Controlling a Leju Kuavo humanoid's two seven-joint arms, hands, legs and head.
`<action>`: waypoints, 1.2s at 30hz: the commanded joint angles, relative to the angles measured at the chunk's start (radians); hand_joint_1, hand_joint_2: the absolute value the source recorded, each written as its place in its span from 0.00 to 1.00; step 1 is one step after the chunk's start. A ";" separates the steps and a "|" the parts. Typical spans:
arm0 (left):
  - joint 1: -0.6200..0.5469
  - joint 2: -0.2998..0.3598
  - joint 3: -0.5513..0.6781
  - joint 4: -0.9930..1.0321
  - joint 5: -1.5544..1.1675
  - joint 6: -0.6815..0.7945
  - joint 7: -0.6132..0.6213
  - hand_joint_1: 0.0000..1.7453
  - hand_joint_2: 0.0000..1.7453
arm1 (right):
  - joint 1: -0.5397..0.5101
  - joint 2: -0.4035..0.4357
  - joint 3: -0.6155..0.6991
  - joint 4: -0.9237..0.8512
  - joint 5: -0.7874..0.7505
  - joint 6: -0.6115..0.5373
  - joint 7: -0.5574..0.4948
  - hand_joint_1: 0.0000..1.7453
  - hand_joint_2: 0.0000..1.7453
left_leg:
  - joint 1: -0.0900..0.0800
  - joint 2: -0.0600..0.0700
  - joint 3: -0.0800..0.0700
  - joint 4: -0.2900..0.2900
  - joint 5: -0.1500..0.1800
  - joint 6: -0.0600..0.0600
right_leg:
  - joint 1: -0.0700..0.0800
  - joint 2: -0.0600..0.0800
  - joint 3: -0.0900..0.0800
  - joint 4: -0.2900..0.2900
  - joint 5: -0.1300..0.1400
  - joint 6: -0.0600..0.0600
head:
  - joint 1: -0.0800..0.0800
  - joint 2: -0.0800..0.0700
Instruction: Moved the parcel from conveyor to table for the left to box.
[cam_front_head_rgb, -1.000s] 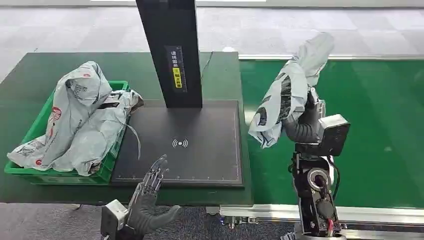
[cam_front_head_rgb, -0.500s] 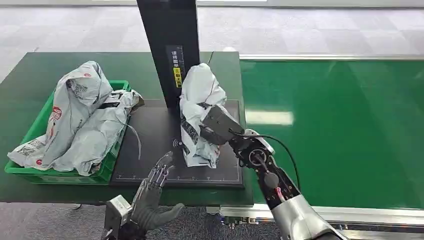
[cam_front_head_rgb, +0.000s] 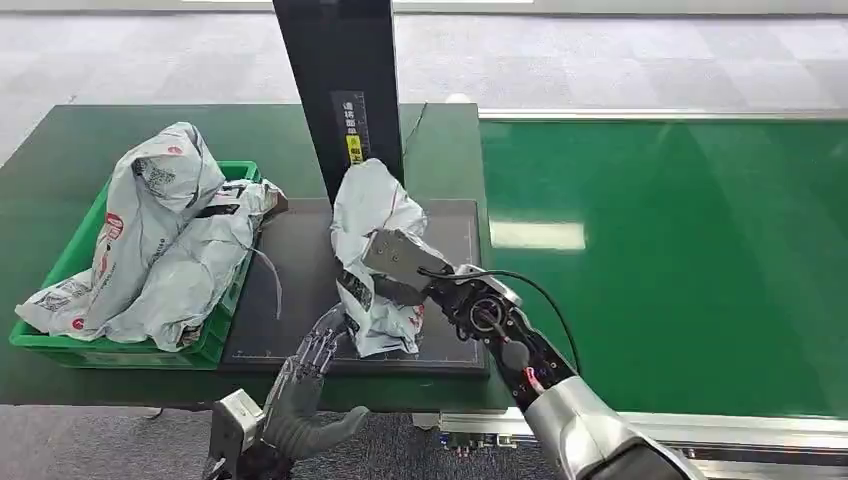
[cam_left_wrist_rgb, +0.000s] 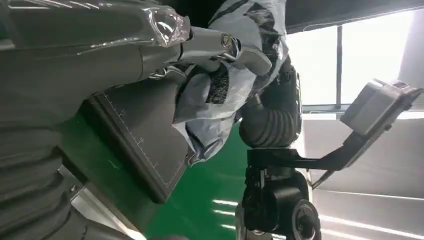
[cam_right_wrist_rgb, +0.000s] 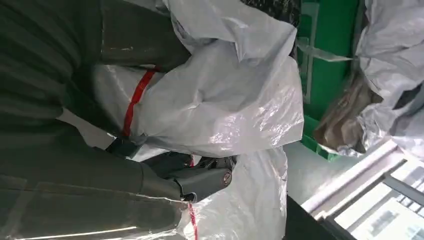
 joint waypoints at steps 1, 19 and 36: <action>-0.033 0.020 -0.005 0.052 0.007 -0.003 0.016 0.00 1.00 | -0.036 0.028 0.104 0.145 0.042 -0.029 0.031 0.53 1.00 | 0.000 0.001 0.003 -0.003 0.001 0.001 | 0.000 0.001 0.002 -0.003 0.001 0.000 | 0.000 0.000; -0.009 0.003 0.040 0.026 0.011 0.032 -0.018 0.00 1.00 | 0.413 -0.028 -0.180 -0.615 -0.481 0.005 -0.339 0.00 1.00 | 0.000 -0.004 0.001 -0.002 0.000 0.001 | 0.000 -0.004 0.002 -0.003 -0.001 0.000 | 0.000 0.000; 0.062 0.007 0.112 -0.111 -0.060 0.097 -0.028 0.00 1.00 | 0.591 -0.042 -0.347 -0.778 -0.532 -0.053 -0.325 0.00 1.00 | 0.000 -0.002 0.001 -0.001 -0.001 0.000 | 0.000 -0.002 0.001 -0.002 -0.001 0.000 | 0.000 0.000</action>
